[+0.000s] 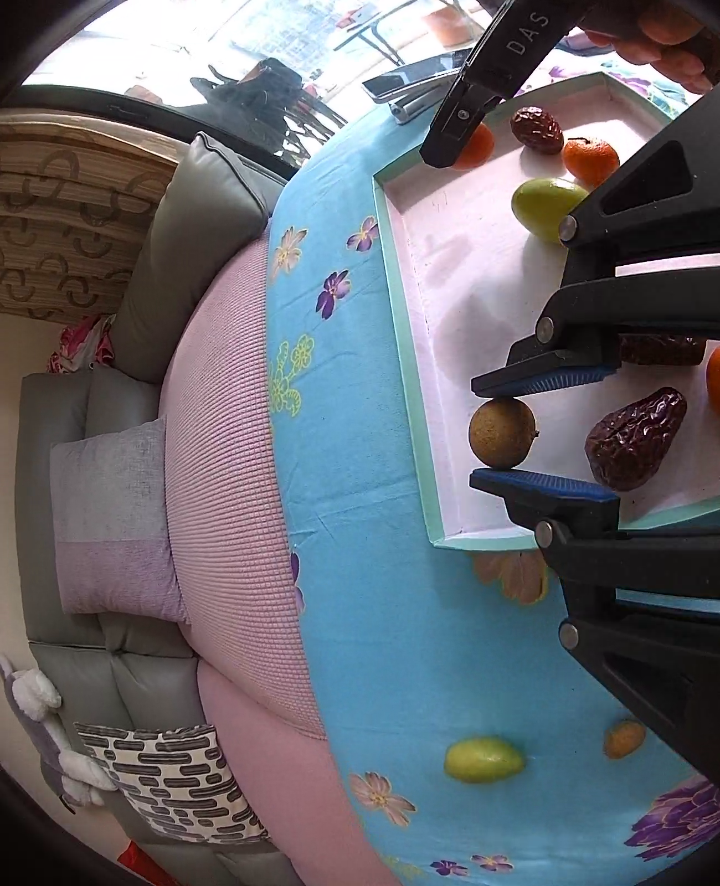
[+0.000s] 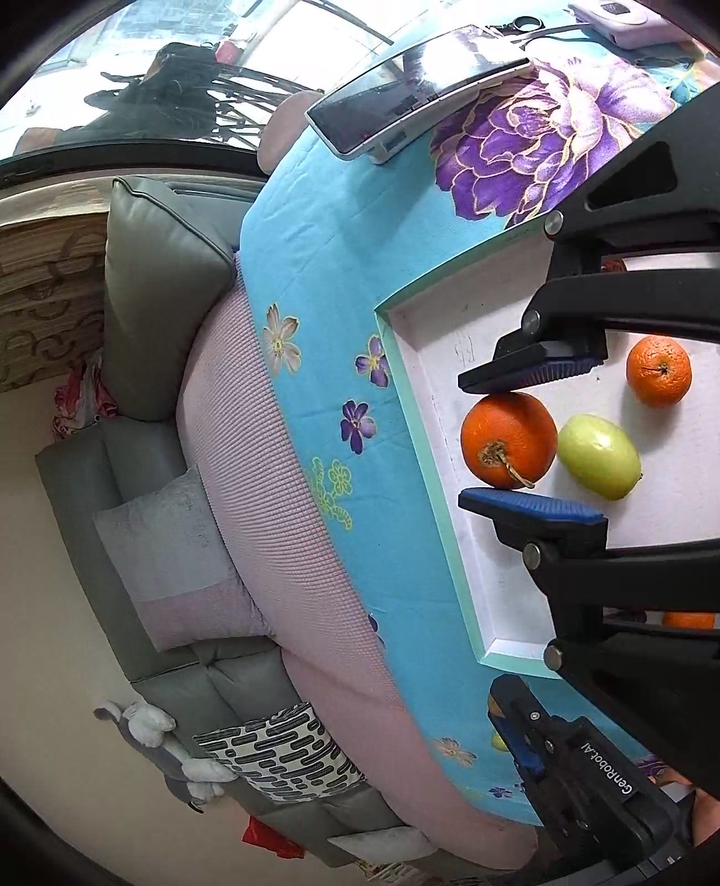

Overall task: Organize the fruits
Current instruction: 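Carry the brown fruit and the tangerine over the tray with both tools, then open the left tool to release the brown fruit while the right tool releases the tangerine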

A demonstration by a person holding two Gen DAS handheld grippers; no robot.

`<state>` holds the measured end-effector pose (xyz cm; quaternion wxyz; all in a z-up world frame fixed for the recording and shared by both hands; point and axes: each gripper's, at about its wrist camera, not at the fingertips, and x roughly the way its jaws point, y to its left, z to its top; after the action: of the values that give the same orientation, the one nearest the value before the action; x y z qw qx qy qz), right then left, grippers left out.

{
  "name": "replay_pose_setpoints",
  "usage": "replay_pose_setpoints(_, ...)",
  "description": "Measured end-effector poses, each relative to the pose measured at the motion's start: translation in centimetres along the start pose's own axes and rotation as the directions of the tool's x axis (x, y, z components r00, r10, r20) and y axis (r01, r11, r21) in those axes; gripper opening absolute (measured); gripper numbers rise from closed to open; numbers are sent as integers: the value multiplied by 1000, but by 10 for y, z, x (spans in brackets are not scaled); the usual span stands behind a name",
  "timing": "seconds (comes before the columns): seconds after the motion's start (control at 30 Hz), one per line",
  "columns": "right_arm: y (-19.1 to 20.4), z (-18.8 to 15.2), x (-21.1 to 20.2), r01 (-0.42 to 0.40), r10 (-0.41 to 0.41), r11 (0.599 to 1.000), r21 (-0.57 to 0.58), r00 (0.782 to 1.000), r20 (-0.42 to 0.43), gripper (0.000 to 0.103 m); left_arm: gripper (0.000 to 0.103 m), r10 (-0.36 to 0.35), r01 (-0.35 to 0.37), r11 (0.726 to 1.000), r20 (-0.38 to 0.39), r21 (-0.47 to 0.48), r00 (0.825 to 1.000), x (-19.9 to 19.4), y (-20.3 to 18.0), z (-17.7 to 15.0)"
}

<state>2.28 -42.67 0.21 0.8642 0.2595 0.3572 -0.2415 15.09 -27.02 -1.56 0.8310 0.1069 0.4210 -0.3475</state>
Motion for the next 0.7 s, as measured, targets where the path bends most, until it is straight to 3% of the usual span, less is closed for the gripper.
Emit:
replay_pose_setpoints(0.3, -17, -9, 31, 75, -73, 997, 36, 996, -57, 37, 28, 13, -13, 1000, -44, 2, 999, 27, 0, -13)
replay_pose_setpoints(0.7, -31, -19, 47, 131, -125, 990, 50, 985, -119, 37, 28, -4, 3, 1000, -56, -3, 998, 33, -3, -14)
